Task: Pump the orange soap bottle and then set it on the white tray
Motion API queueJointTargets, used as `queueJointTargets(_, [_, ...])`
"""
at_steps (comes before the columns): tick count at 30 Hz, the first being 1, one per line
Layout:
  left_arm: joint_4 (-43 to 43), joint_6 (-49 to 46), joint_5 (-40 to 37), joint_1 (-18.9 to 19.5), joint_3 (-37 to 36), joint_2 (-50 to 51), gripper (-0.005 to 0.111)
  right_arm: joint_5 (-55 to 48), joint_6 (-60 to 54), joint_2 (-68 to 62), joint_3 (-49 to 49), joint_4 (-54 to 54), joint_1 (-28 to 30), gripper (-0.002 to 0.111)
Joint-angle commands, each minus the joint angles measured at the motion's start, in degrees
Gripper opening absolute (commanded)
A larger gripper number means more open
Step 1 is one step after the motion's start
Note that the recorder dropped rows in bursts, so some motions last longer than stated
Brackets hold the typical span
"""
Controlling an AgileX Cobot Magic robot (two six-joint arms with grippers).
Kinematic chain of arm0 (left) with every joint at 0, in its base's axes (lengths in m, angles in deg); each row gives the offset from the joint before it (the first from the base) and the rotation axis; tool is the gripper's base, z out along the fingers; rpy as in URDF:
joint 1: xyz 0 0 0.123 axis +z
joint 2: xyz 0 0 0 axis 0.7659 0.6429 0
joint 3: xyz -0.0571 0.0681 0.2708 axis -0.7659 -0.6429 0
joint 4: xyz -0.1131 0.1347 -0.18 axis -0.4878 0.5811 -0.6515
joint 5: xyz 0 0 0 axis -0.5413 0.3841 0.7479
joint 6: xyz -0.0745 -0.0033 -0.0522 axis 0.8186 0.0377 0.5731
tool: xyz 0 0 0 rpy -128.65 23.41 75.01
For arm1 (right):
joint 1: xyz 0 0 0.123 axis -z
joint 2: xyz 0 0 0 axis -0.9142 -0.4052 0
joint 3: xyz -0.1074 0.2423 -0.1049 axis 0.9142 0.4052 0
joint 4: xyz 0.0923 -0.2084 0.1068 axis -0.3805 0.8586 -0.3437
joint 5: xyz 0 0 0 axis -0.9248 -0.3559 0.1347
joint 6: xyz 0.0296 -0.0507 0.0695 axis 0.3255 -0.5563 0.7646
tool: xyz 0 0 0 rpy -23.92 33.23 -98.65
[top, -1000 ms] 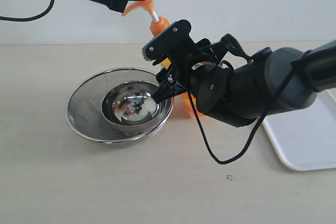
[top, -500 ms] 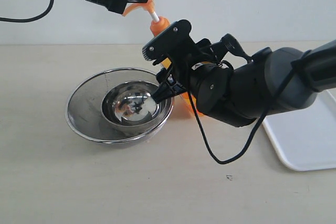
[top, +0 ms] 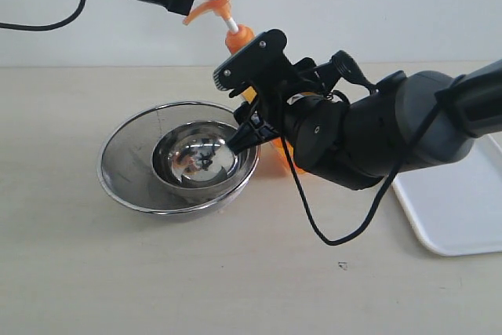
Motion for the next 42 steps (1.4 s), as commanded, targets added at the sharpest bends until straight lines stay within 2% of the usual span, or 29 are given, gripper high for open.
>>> queueJointTargets(1, [1.56, 0.46, -0.99, -0.31, -0.34, 1.82, 0.005, 0.53, 0.1, 0.33, -0.45, 1.13, -0.04, 0.0])
queueJointTargets(10, [2.56, 1.63, -4.29, -0.31, -0.34, 1.54, 0.005, 0.53, 0.1, 0.33, -0.45, 1.13, -0.04, 0.0])
queueJointTargets(28, [7.18, 4.86, -4.65, -0.31, -0.34, 1.32, 0.005, 0.78, -0.01, 0.33, -0.45, 1.13, -0.04, 0.0])
queueJointTargets(42, [7.18, 4.94, -4.43, -0.31, -0.34, 1.32, 0.005, 0.78, 0.03, 0.33, -0.45, 1.13, -0.04, 0.0])
